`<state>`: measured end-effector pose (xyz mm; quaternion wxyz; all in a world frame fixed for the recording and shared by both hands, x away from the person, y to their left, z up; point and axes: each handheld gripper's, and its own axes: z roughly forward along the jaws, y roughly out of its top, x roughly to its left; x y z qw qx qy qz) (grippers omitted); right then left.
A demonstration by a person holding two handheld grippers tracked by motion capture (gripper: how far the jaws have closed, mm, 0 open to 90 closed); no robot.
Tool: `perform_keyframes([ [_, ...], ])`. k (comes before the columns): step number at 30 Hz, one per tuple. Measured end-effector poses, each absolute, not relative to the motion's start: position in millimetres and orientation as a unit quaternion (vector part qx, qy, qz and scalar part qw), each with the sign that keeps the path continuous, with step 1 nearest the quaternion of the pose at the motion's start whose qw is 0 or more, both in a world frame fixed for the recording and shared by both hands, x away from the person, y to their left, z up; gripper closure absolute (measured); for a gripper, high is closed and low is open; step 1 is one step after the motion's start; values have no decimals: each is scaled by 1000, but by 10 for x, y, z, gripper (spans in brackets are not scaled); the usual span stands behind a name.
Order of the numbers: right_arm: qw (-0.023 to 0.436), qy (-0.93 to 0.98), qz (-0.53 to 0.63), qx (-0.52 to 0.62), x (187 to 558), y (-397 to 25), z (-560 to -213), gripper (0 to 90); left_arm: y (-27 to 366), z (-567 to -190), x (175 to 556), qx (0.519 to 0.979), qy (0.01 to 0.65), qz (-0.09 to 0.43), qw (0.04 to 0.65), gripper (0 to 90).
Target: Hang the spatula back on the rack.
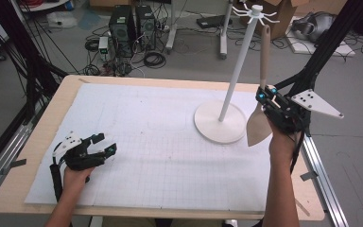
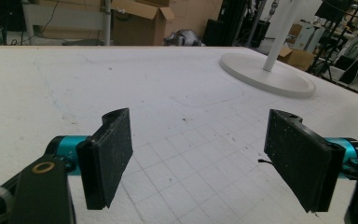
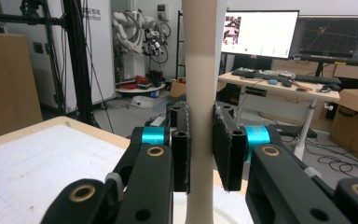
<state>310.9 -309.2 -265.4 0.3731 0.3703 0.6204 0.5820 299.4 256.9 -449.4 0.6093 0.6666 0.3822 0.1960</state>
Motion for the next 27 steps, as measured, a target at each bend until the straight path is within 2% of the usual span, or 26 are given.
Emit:
perform_keyframes([
  [27,346,636,564,397,3407,-3068,-2646,779,2575,-4497,2996,666,384,195,609,237],
])
